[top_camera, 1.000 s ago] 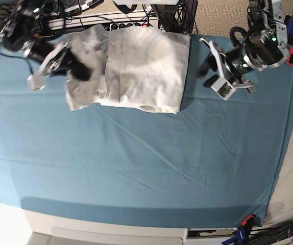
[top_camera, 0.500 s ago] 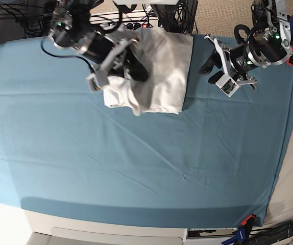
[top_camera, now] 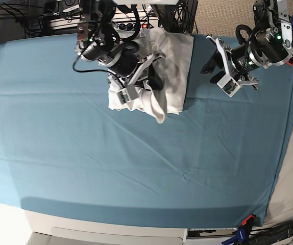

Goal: Fold the T-shirt properly
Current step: 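Grasp the collar end with the right gripper and fold it over the hem fold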

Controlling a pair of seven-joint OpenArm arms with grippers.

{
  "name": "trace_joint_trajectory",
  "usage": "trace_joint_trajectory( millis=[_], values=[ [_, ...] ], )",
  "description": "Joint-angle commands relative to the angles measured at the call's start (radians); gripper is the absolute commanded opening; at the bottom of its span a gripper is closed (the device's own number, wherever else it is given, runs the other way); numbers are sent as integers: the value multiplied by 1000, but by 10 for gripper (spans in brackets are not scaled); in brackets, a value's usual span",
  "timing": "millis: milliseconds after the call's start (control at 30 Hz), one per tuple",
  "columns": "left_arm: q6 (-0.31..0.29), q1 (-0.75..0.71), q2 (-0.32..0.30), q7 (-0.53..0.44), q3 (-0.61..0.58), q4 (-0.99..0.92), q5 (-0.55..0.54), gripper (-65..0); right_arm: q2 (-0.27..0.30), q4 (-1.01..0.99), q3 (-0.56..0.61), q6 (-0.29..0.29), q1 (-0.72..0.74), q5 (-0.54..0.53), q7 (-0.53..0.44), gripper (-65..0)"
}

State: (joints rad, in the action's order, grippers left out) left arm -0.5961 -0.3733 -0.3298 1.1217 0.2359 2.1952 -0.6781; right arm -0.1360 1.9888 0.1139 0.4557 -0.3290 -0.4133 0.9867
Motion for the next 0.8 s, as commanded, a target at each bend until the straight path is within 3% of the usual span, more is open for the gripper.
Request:
trace_joint_trajectory(
  millis=[0,67,167,233,333,433,533,667,767],
  values=[
    [-3,2,-6,-14,3,18,-18,-435,-6,12,4,7,11,-11,-30,-650],
    [-3,2,-6,-14,3,18,-18,-435,-5,12,2,7,18,-10,-30,-613],
    [-3,2,-6,3,3,18,-18,-435,-6,13,2,7,22,-12,-30,-455],
    [-3,2,-6,9,3,18,-18,-434,-6,14,2,7,22,-17,-30,-388],
    [-3,2,-27,8,3,18,-18,-434,-5,40,2,27,27,-98,-22,-385],
    [-3,2,-56,8,3,18,-18,-434,-5,126,2,114,27,-167,-5,-386],
    [-3,2,-72,8,3,18,-17,-434,-5,253,2,157,26,-177,58,-386],
    [-3,2,-84,8,3,18,-17,-435,1,367,2,172,-18,-117,84,-386],
    [-2,2,-84,8,3,18,-18,-435,27,367,2,158,-75,10,91,-388]
  ],
)
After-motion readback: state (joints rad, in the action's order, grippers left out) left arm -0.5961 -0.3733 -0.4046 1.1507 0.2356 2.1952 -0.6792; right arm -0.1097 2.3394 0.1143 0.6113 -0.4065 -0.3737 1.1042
